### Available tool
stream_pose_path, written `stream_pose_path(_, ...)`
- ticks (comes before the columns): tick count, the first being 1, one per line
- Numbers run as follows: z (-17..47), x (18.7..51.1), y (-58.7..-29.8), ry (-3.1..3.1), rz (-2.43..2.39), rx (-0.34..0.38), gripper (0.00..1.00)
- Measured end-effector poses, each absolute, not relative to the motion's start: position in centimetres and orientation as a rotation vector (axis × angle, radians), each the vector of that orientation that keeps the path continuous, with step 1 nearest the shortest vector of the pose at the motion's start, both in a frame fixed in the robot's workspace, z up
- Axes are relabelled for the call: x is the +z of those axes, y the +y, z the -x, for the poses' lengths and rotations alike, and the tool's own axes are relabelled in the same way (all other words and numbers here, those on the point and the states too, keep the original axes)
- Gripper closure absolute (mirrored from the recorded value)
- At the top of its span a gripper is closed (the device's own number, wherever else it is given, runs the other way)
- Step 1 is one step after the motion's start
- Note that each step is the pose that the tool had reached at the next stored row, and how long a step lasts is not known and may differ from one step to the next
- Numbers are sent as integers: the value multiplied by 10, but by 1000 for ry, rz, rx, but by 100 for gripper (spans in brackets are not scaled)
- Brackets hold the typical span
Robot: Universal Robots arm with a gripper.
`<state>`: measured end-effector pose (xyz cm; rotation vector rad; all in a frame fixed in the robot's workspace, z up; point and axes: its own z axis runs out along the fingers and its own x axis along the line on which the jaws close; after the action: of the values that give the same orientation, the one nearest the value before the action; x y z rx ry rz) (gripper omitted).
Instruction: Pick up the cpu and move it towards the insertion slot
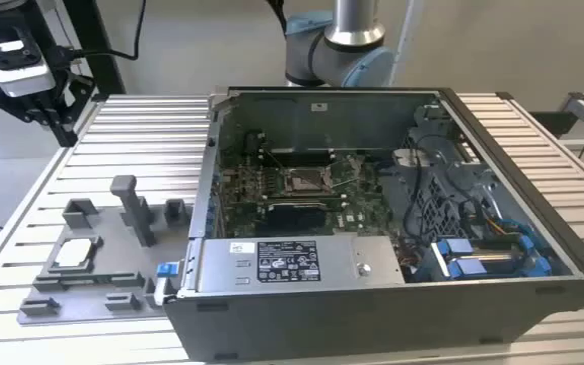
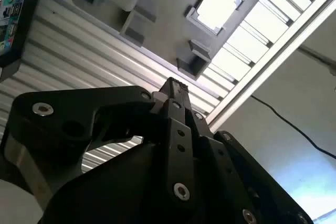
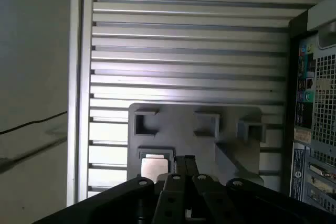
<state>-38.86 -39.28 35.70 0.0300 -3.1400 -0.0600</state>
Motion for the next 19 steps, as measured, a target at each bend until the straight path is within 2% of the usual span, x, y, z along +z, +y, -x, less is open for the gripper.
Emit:
stream_pose_path(14, 389, 357, -393, -3140, -30, -60, 100)
stream_pose_path(19, 390, 357, -406, -3140, -29, -60, 100)
